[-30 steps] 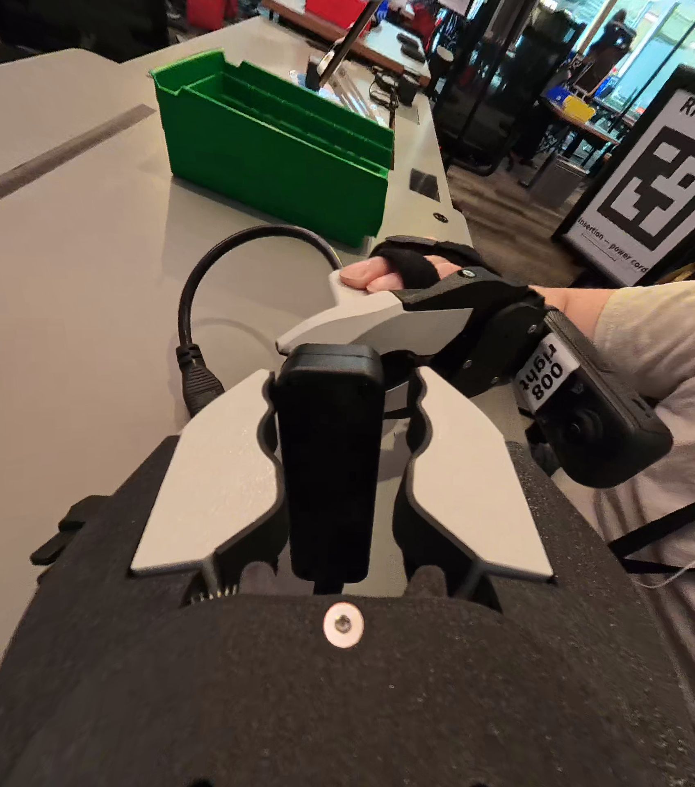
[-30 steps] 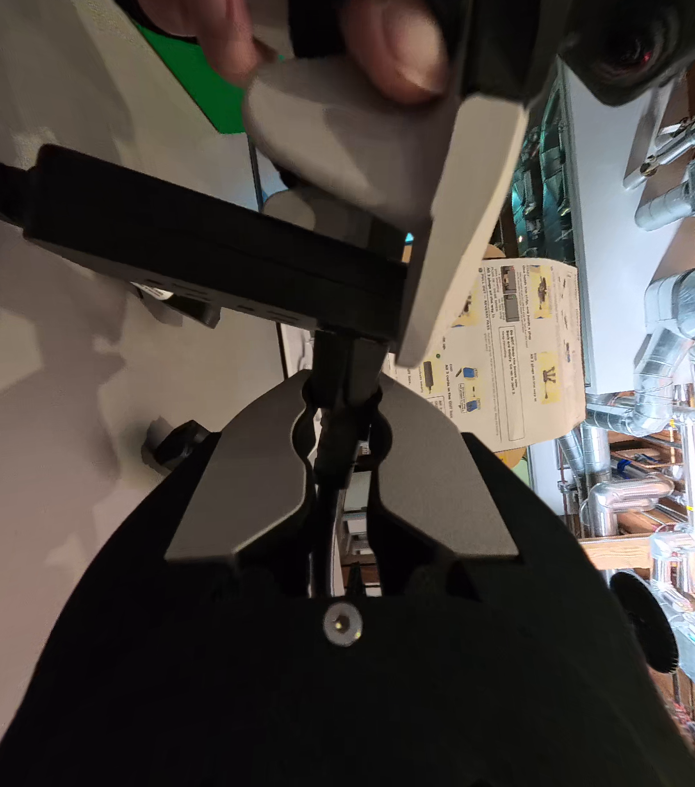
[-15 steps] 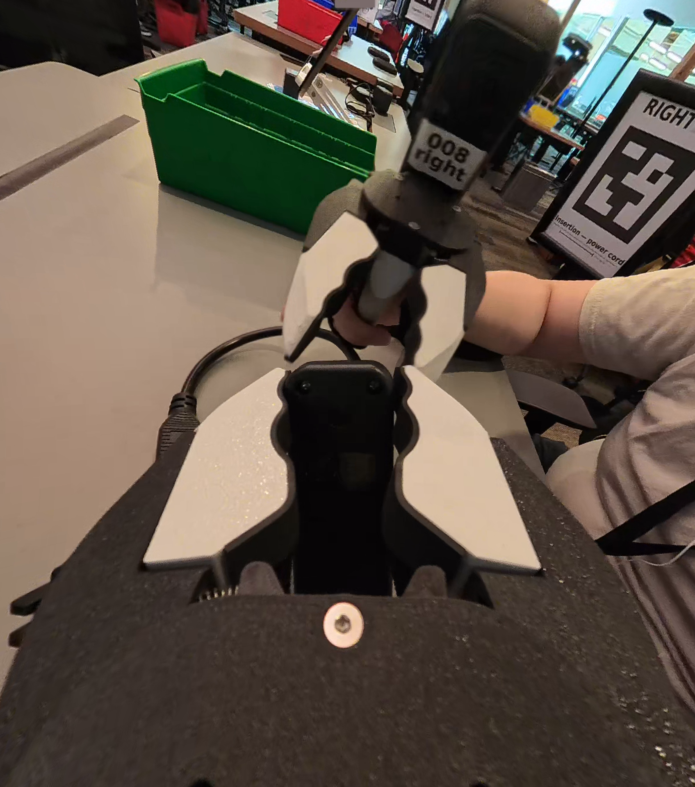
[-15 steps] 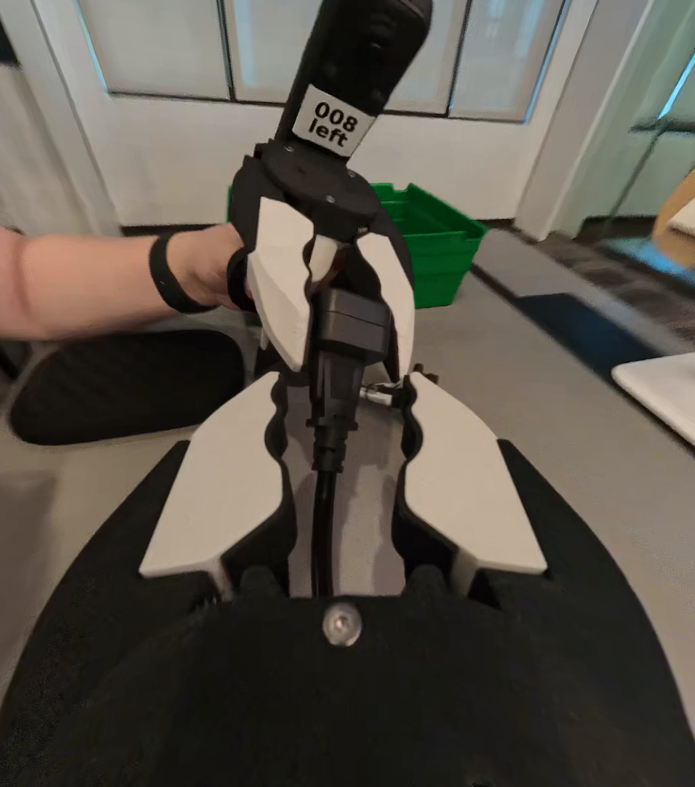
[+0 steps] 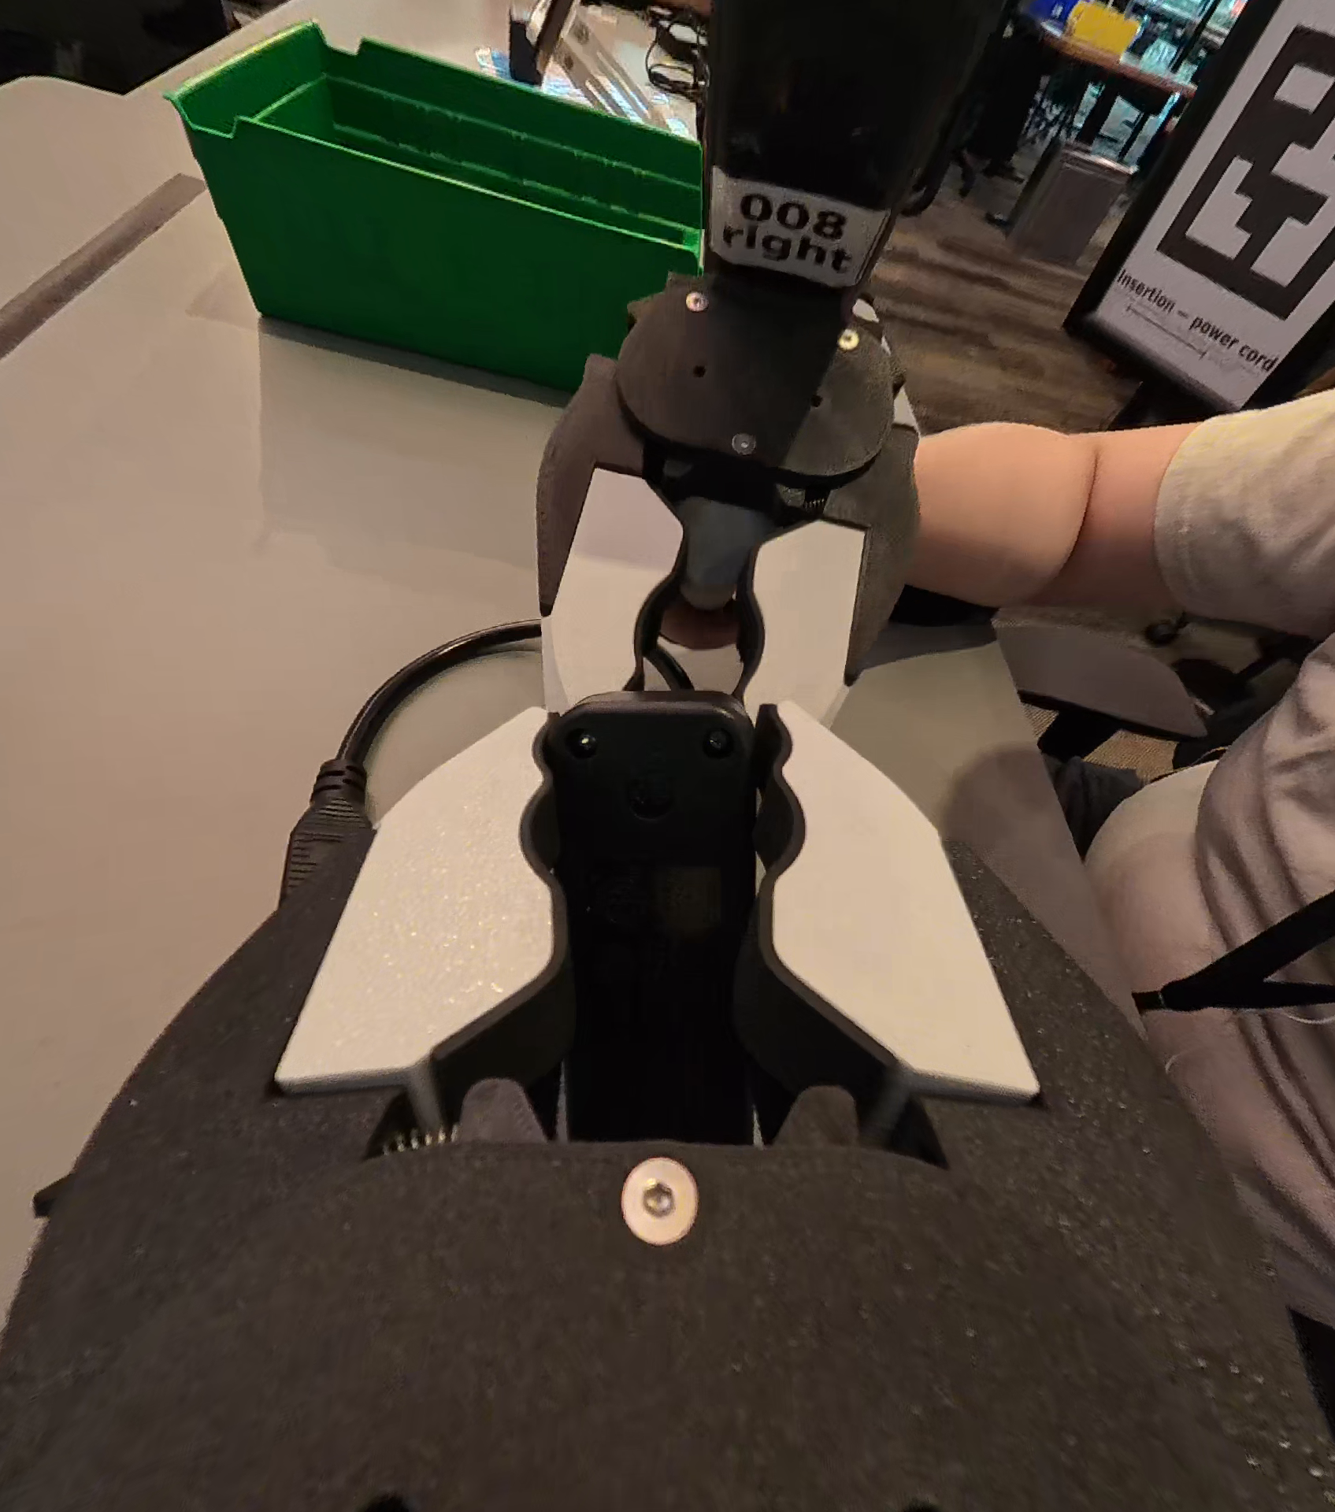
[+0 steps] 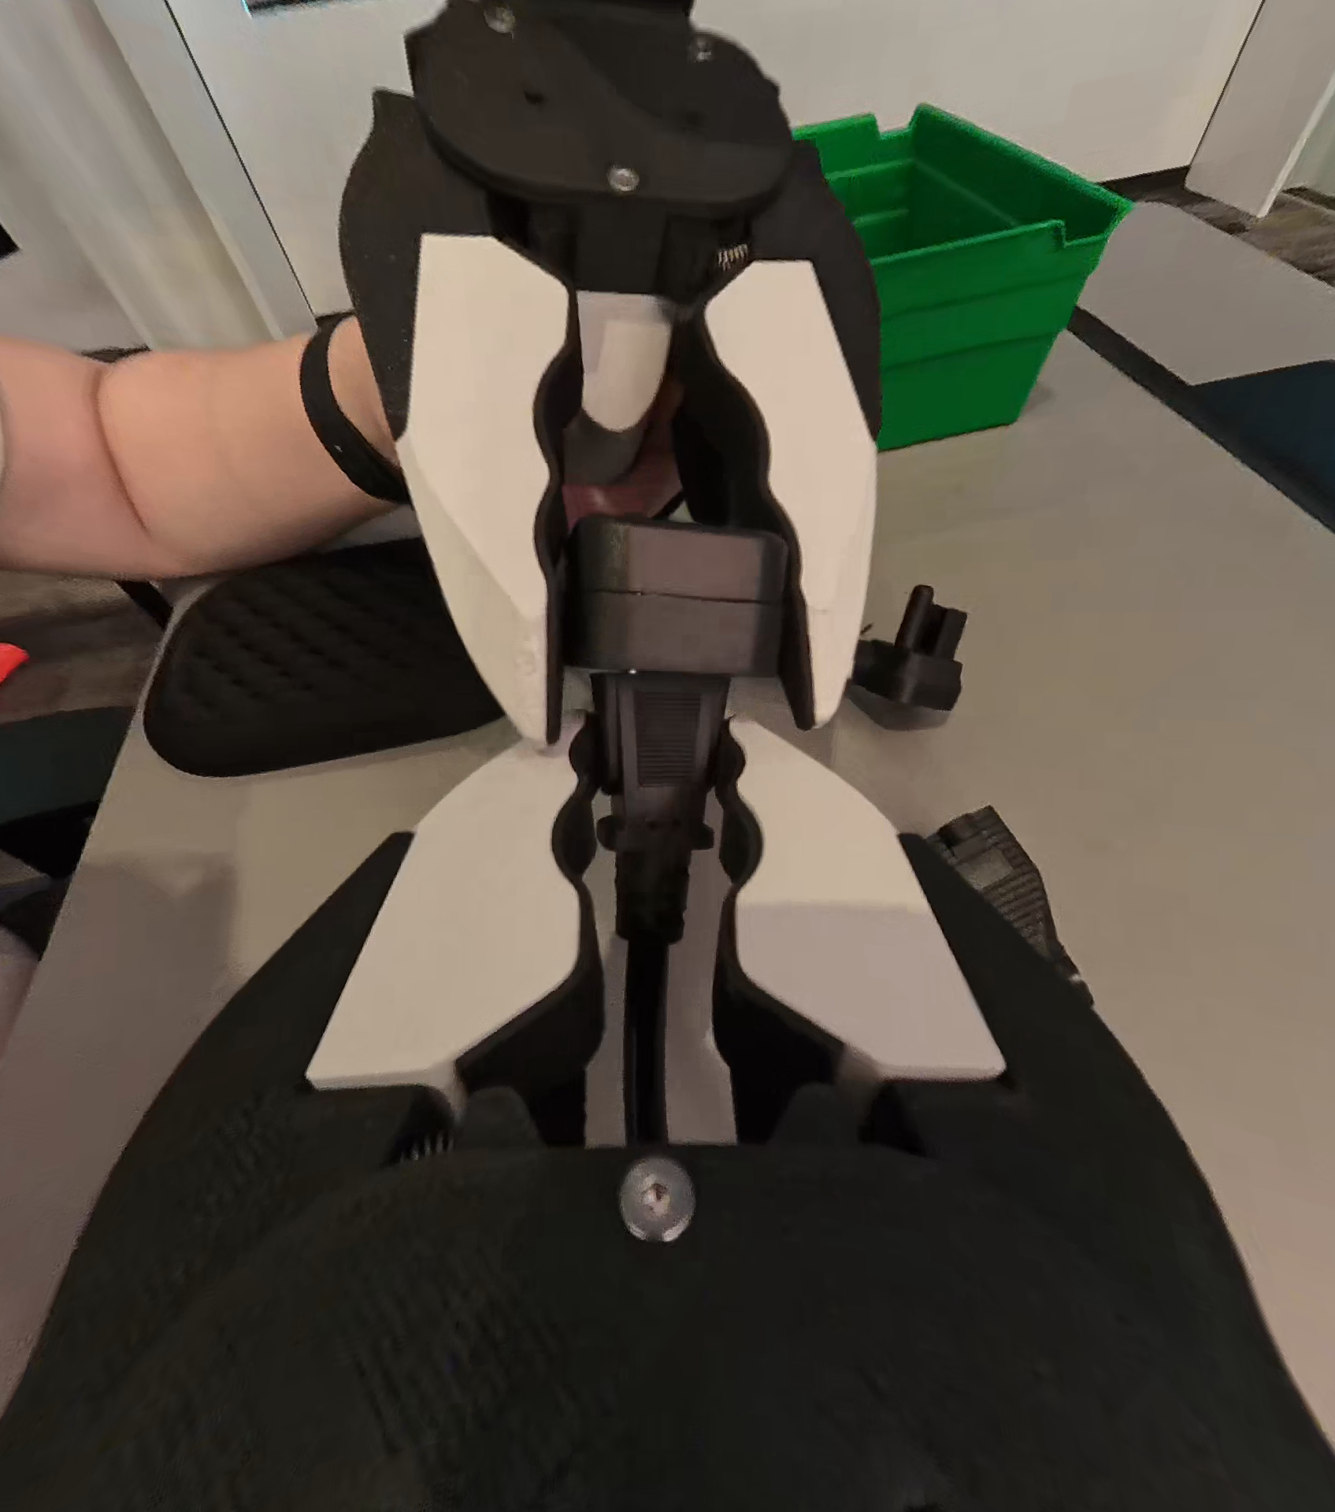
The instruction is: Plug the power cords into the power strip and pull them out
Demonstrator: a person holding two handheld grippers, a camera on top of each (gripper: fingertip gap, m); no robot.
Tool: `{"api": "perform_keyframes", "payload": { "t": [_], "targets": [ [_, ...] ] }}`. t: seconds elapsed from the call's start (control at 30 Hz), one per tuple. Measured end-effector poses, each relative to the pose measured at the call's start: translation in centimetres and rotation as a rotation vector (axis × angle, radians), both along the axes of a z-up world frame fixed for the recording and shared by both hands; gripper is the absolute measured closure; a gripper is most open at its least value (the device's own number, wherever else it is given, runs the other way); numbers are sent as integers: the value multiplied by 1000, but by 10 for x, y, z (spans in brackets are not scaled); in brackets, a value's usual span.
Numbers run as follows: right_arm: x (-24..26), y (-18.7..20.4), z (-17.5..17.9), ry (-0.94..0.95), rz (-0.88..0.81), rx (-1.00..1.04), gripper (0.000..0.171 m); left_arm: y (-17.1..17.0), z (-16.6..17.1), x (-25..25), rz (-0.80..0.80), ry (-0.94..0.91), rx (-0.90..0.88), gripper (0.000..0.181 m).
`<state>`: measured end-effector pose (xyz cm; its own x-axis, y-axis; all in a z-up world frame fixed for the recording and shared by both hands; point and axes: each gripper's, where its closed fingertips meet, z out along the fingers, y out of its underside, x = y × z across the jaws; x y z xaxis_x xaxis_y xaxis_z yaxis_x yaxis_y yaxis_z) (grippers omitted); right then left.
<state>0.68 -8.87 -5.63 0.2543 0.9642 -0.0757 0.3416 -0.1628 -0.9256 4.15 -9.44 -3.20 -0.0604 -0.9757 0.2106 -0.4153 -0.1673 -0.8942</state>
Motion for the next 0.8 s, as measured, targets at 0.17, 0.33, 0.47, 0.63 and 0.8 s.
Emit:
{"api": "perform_keyframes", "payload": {
  "t": [0.17, 0.33, 0.47, 0.63, 0.8],
  "targets": [
    [2, 0, 5, 4, -3, -9, 144, 1, 7, 0, 10, -28, -24, 136],
    [8, 4, -5, -53, 19, 21, 144, 5, -3, 3, 19, -40, -33, 136],
    [11, 3, -8, -80, 29, 29, 144, 4, -4, 5, 11, -39, -31, 136],
    [11, 3, -2, -125, 5, 130, 144, -1, 0, 5, 1, -52, 54, 137],
    [11, 3, -4, -314, -45, 385, 144, -4, -6, 14, 9, -94, 33, 102]
  ]
}}
